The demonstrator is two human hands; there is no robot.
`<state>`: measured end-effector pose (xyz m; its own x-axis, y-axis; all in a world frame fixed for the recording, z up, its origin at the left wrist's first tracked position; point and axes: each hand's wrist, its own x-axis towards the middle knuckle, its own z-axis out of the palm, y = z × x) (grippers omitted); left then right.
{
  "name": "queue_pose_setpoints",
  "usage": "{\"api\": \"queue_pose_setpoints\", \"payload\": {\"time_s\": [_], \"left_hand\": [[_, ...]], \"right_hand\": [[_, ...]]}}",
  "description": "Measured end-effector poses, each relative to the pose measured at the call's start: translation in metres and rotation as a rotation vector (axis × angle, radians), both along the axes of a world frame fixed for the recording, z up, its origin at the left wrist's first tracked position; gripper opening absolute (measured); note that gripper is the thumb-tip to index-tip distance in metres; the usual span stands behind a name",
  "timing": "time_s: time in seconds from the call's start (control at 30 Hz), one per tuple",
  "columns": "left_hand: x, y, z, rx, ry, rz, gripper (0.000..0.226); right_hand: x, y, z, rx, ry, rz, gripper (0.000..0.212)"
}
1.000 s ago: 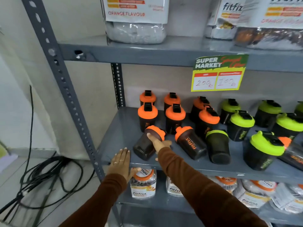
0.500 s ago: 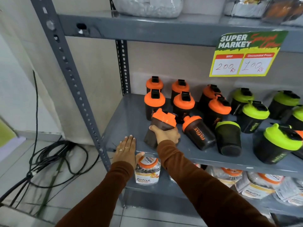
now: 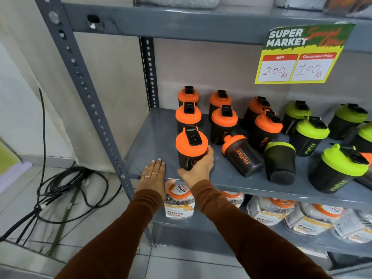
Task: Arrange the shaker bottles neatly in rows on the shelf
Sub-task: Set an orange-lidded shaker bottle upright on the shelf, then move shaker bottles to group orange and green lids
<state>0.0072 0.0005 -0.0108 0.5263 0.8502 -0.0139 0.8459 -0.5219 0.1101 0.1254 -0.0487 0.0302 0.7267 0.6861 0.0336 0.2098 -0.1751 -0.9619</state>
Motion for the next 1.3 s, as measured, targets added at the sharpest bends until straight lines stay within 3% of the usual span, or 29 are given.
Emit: {"api": "queue_pose_setpoints", "payload": {"time_s": [0.1, 0.23, 0.43, 0.57, 0.77, 0.87, 0.97, 1.07, 1.2, 1.3], "left_hand": [[0.0, -0.001, -0.001, 0.012, -0.007, 0.01, 0.067], [0.002, -0.001, -0.001, -0.005, -0.017, 0.02, 0.068], [0.001, 0.0, -0.002, 0.005, -0.005, 0.034, 0.068], [0.001, -0.003, -0.001, 0.0, -0.005, 0.031, 0.069], [0.004, -0.005, 0.003, -0.006, 0.01, 0.05, 0.068], [0.006, -0.009, 0.003, -0.01, 0.024, 0.063, 0.066], [0.007, -0.024, 0.0, 0.027, -0.14, 0.084, 0.059], [0.01, -0.047, -0.011, 0.143, -0.325, -0.004, 0.049], [0.039, -0.085, -0.025, 0.158, -0.244, -0.29, 0.049], [0.079, -0.108, -0.016, 0.133, -0.174, -0.41, 0.055]], "right_hand": [[0.022, -0.022, 0.006, -0.062, -0.316, 0.029, 0.099], [0.069, -0.035, 0.018, -0.224, -0.76, -0.225, 0.094], [0.107, -0.034, 0.013, -0.544, -0.933, -0.297, 0.086], [0.102, -0.046, 0.019, -0.437, -0.844, -0.201, 0.108], [0.093, -0.056, 0.014, 0.081, -0.202, -0.25, 0.113], [0.088, -0.053, 0.001, 0.099, -0.086, -0.197, 0.115], [0.092, -0.054, -0.008, 0.045, -0.058, -0.155, 0.119], [0.104, -0.075, -0.006, -0.055, -0.188, -0.143, 0.107], [0.138, -0.113, 0.013, -0.012, -0.464, -0.322, 0.082], [0.181, -0.116, 0.029, -0.212, -0.447, -0.406, 0.084]]}}
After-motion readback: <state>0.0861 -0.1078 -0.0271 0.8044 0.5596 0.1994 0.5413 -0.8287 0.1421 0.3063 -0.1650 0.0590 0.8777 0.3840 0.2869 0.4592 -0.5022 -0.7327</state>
